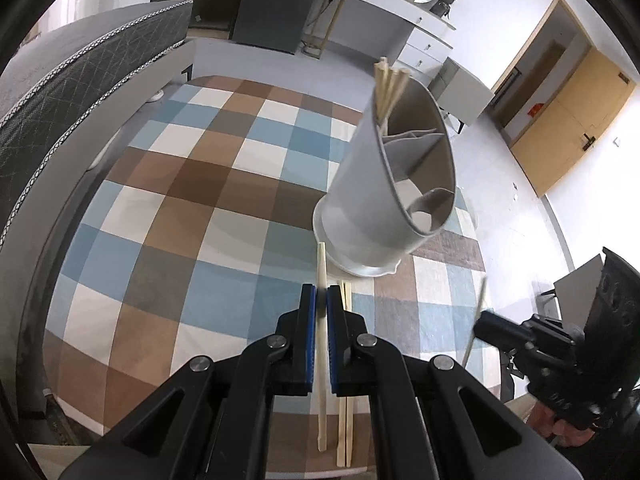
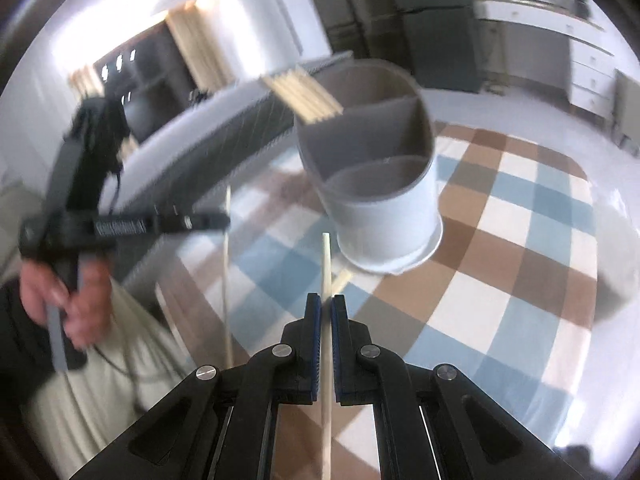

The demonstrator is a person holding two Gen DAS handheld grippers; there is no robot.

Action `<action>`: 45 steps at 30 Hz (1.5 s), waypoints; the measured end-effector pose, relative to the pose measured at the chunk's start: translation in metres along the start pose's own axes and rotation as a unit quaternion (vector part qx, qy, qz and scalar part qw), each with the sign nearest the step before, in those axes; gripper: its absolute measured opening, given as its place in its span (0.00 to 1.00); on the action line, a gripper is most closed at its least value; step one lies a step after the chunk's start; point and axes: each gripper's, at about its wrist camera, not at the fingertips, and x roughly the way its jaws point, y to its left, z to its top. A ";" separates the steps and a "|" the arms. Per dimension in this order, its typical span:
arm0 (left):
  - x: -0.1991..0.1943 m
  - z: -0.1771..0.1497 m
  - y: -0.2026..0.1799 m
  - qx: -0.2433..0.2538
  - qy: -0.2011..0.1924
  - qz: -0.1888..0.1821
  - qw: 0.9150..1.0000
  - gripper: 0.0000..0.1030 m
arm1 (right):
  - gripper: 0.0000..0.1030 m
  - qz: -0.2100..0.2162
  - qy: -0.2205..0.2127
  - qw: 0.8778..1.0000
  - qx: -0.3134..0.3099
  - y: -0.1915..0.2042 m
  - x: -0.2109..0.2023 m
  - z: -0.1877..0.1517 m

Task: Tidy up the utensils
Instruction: 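Raise both held chopsticks up above the grey holder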

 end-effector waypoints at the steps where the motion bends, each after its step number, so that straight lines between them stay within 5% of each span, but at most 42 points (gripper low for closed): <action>1: -0.003 0.000 -0.002 0.000 0.000 -0.002 1.000 0.01 | 0.04 0.001 -0.009 1.000 0.009 -0.010 -0.018 0.005; 14: -0.028 0.000 -0.042 0.049 -0.003 0.017 0.999 0.00 | 0.04 0.026 -0.094 0.993 0.067 -0.005 -0.055 -0.001; 26: -0.055 0.025 -0.068 0.079 -0.024 0.005 0.997 0.00 | 0.04 0.024 -0.177 0.981 0.073 -0.008 -0.102 0.028; 45: -0.105 0.112 -0.093 0.078 -0.090 -0.081 0.990 0.00 | 0.04 -0.041 -0.260 0.964 -0.025 0.002 -0.126 0.167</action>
